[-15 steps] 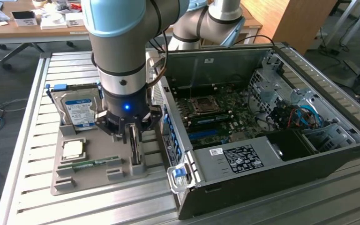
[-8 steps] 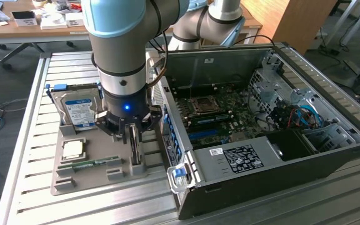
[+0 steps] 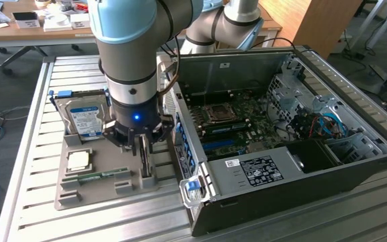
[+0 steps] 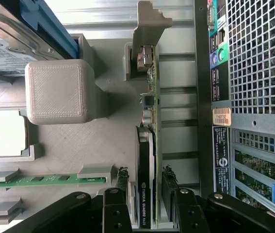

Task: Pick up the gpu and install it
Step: 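Pick up the gpu and move the gpu toward the slot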

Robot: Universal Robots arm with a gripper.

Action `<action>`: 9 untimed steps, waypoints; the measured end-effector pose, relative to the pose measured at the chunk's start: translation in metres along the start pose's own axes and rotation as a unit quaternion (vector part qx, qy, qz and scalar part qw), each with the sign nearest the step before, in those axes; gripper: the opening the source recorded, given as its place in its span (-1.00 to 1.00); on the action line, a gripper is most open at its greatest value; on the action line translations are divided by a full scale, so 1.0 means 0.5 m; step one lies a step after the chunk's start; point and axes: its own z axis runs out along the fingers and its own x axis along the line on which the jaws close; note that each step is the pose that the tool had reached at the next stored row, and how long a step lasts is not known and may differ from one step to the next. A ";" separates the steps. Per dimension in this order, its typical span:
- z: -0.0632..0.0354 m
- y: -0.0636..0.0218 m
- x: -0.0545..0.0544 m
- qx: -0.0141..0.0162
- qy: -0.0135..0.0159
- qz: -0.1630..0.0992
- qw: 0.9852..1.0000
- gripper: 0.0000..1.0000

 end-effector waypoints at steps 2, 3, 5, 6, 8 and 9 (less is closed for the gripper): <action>0.001 0.001 0.000 0.000 0.000 0.000 1.000 -0.17; 0.002 0.001 0.000 0.000 0.000 0.000 1.000 -0.17; 0.003 0.003 0.000 0.000 0.000 0.000 1.000 -0.17; 0.004 0.004 0.000 0.000 0.000 0.000 1.000 -0.17; 0.004 0.006 0.000 0.000 0.000 0.000 1.000 -0.17; 0.005 0.006 0.000 0.000 0.000 0.000 1.000 -0.17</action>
